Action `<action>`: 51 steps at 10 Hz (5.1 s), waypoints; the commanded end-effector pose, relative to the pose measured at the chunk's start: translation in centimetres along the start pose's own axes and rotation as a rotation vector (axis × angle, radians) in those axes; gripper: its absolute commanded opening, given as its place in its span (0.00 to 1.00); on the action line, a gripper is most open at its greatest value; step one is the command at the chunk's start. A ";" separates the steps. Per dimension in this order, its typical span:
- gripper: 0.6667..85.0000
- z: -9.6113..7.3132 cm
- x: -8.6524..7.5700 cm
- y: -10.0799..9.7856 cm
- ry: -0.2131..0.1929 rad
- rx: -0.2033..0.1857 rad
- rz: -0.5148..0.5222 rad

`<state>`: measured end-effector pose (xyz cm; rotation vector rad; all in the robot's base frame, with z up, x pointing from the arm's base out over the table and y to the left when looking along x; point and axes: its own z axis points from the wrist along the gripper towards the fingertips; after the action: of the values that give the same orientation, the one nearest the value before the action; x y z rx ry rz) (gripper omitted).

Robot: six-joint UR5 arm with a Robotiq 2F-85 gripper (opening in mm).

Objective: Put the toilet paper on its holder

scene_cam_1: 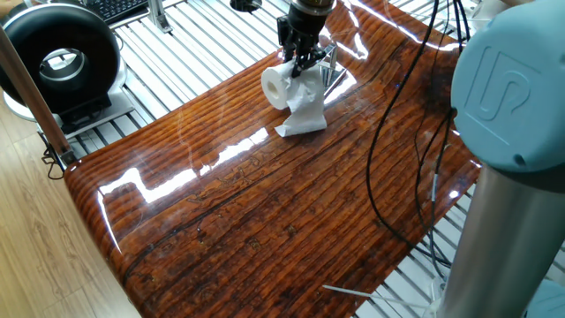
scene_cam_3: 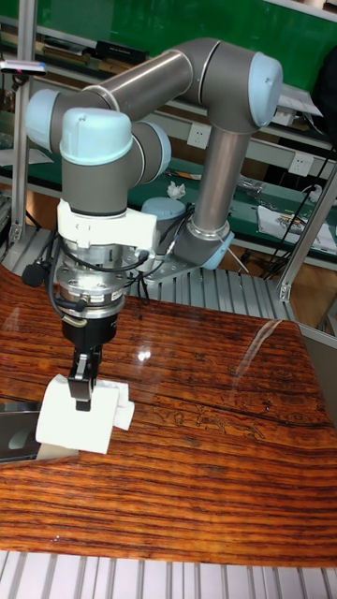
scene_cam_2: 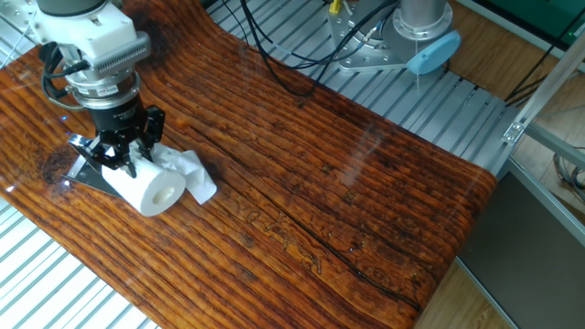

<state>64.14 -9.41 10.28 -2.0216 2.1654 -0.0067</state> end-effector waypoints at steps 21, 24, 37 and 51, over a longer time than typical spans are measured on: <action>0.00 -0.4 3.9 -0.4 0.001 0.019 -0.138; 0.00 -0.4 4.3 -0.2 0.009 0.020 -0.165; 0.00 -0.6 5.7 0.2 0.043 0.037 -0.224; 0.26 -0.6 5.6 0.1 0.037 0.051 -0.202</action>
<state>63.27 -15.04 9.88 -2.2251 1.9647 -0.1162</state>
